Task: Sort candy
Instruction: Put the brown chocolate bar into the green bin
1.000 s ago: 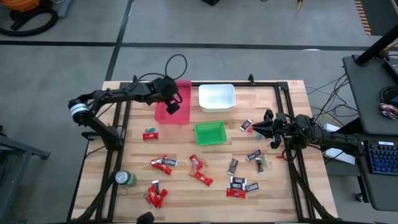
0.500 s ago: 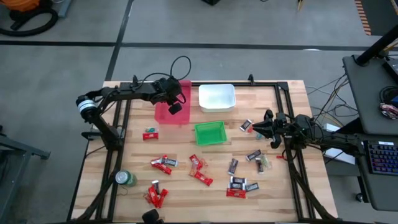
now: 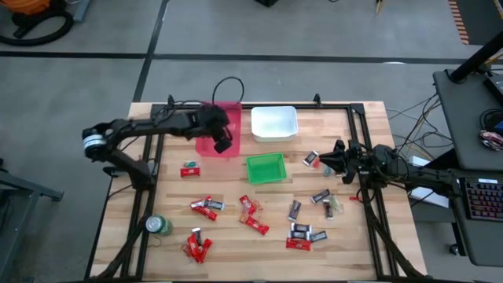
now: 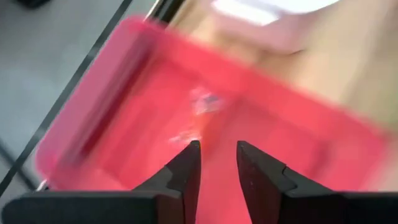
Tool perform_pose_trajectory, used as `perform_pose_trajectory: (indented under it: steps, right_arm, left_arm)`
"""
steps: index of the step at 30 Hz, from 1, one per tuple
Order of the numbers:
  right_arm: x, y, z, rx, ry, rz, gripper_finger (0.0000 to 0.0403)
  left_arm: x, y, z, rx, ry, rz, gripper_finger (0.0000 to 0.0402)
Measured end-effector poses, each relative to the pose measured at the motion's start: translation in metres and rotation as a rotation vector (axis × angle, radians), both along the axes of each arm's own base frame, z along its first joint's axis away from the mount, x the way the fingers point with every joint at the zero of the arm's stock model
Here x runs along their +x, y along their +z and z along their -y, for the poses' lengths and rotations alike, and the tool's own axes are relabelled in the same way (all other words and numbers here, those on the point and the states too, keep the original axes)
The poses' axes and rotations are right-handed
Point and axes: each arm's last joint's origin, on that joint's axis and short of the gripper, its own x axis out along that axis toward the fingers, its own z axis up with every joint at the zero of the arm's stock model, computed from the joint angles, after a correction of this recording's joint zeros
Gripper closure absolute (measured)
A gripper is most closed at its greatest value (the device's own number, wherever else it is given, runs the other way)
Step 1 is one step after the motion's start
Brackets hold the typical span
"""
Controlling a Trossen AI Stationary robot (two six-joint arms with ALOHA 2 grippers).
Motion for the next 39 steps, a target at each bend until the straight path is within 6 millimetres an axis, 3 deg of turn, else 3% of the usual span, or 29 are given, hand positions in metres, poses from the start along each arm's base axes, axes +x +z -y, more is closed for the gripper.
perform_pose_trajectory:
  steps: [11,18,25,32,39]
  right_arm:
    - [0.004,-0.004,0.005,0.074,-0.129,-0.045,0.0333]
    - [0.012,-0.012,0.007,0.129,-0.164,-0.159,0.0333]
    - [0.033,-0.009,0.012,0.154,-0.194,-0.38,0.0333]
    - [0.052,0.004,0.017,0.219,-0.253,-0.726,0.0333]
    - [0.07,0.016,0.022,0.239,-0.294,-1.059,0.0333]
  left_arm:
    - [0.002,0.041,0.113,0.028,-0.312,0.223,0.0327]
    - [-0.004,0.045,0.16,0.05,-0.385,0.308,0.0327]
    - [-0.01,0.021,0.179,0.021,-0.418,0.339,0.0327]
    - [-0.026,-0.001,0.172,0.001,-0.251,0.367,0.0327]
    - [-0.055,-0.005,0.16,0.023,-0.044,0.487,0.0327]
